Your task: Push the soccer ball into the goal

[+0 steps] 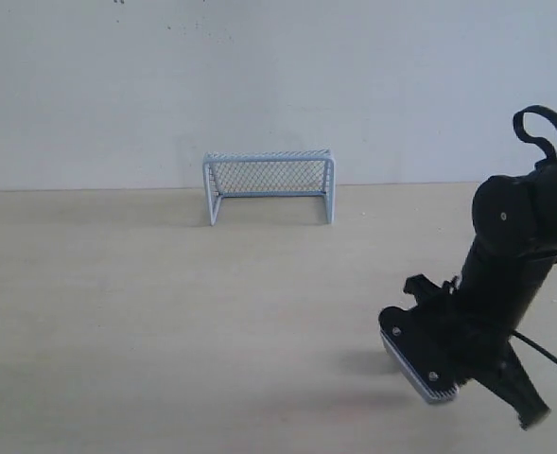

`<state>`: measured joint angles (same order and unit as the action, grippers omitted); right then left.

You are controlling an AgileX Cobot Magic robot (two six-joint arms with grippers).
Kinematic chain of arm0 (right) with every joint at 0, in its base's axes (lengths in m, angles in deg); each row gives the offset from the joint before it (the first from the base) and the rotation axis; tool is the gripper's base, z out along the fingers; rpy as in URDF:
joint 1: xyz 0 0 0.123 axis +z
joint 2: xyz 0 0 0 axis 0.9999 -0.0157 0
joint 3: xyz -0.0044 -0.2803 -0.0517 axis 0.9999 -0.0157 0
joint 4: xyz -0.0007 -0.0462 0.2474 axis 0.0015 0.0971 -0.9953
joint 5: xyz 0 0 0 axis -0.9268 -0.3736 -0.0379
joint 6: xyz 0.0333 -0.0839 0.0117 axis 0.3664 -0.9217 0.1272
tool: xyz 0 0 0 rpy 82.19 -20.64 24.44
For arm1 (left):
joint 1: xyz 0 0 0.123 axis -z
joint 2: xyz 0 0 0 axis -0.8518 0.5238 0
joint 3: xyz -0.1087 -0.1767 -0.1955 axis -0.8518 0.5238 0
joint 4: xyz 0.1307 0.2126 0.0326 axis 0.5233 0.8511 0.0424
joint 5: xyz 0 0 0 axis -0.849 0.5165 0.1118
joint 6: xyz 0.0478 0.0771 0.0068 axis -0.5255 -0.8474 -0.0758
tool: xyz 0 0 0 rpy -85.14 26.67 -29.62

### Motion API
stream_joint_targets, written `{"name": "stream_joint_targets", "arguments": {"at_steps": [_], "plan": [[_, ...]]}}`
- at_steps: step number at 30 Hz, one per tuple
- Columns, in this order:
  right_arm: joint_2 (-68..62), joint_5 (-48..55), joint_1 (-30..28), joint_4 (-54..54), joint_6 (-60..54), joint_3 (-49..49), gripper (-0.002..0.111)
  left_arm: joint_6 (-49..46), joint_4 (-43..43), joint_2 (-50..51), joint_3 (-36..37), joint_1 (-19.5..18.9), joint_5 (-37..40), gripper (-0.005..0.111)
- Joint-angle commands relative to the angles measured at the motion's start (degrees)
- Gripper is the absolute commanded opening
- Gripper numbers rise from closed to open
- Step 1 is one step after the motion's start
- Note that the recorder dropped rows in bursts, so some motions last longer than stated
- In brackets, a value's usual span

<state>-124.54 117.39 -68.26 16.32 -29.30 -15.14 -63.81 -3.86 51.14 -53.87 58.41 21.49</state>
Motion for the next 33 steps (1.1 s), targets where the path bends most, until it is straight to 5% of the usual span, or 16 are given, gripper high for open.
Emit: {"name": "stream_joint_targets", "arguments": {"at_steps": [1,3,18,29,33], "plan": [[-2.06,-40.29,3.0,-11.76,4.95,9.76,0.0,0.01,0.05,-0.06,0.22,0.0,-0.19,0.004],[-0.55,-48.67,3.58,-20.16,9.8,11.9,0.0,0.01,0.05,-0.06,0.22,0.0,-0.19,0.004],[18.53,-27.29,3.58,-19.7,3.25,1.09,0.0,0.01,0.05,-0.06,0.22,0.0,-0.19,0.004],[21.25,17.16,3.58,-11.42,19.4,-0.1,0.0,0.01,0.05,-0.06,0.22,0.0,-0.19,0.004],[21.25,24.86,3.58,-12.86,24.66,-0.1,0.0,0.01,0.05,-0.06,0.22,0.0,-0.19,0.004]]}}
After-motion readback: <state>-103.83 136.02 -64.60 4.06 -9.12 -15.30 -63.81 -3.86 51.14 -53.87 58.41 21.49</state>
